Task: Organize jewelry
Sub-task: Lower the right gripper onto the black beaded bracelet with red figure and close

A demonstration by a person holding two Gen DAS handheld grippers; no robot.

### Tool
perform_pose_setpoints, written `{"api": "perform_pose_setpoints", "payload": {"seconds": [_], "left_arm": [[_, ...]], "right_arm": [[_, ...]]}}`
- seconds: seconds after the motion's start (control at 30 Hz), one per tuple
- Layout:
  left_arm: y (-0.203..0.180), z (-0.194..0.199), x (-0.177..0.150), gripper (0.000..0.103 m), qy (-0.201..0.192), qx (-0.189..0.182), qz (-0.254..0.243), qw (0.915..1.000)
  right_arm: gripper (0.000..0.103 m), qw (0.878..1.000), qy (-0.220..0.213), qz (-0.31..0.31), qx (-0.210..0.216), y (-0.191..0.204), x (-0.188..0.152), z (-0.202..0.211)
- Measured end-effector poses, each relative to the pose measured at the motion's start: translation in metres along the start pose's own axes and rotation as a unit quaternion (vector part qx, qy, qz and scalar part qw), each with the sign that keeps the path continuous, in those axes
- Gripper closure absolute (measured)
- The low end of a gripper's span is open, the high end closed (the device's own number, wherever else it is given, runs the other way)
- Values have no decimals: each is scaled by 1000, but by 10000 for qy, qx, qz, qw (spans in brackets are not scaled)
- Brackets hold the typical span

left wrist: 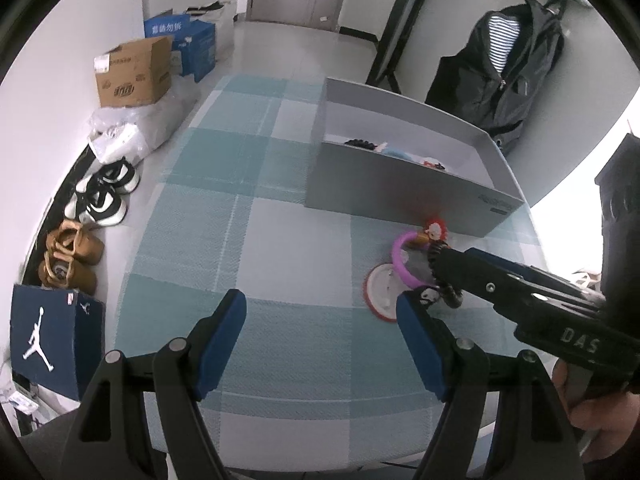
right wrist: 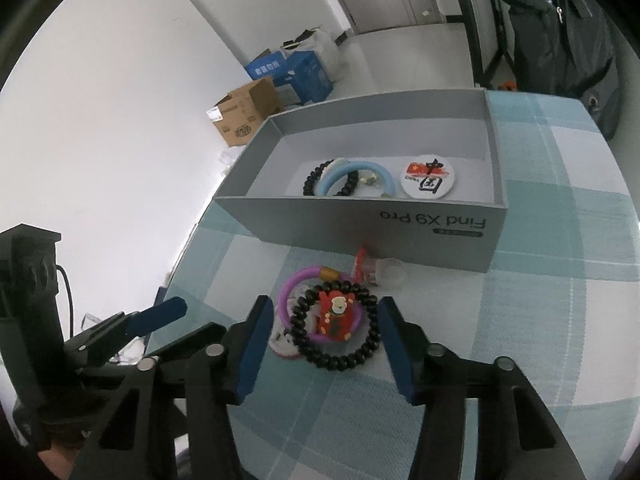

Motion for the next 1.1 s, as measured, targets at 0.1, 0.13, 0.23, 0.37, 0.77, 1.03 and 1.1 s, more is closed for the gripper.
{"api": "perform_pose_setpoints", "payload": {"seconds": [0.1, 0.13, 0.23, 0.37, 0.77, 1.03, 1.1], "left_arm": [[6, -3, 1, 29, 82, -33, 193, 9998], [7, -4, 2, 29, 103, -37, 228, 9997], [9, -5, 2, 30, 147, -111, 363, 9992], [7, -6, 4, 30, 146, -129, 359, 9992], [6, -7, 7, 29, 189, -171, 368, 9990], [1, -12, 7, 29, 222, -147, 303, 9992], [1, -13, 6, 29, 251, -138, 317, 9991]], "right_arm": [[63, 9998, 56, 84, -146, 1, 1, -6], [63, 9998, 36, 91, -147, 1, 1, -6], [74, 9999, 32, 95, -93, 2, 2, -6], [77, 9999, 42, 129, -87, 4, 1, -7], [96, 10000, 82, -1, 42, -6, -2, 5], [103, 9997, -17, 39, 248, -7, -3, 20], [103, 9995, -72, 3, 309, -9, -2, 23]]}}
Point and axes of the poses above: each gripper's, at about its wrist camera, not at the fingertips, and z roughly against the way its jaws point, y to its left, x to its top, the point moved 3 cm from there along -z, roughly the way its jaws point, and after that the axes turned 2 degrees about -y, right-handed, at the moved point
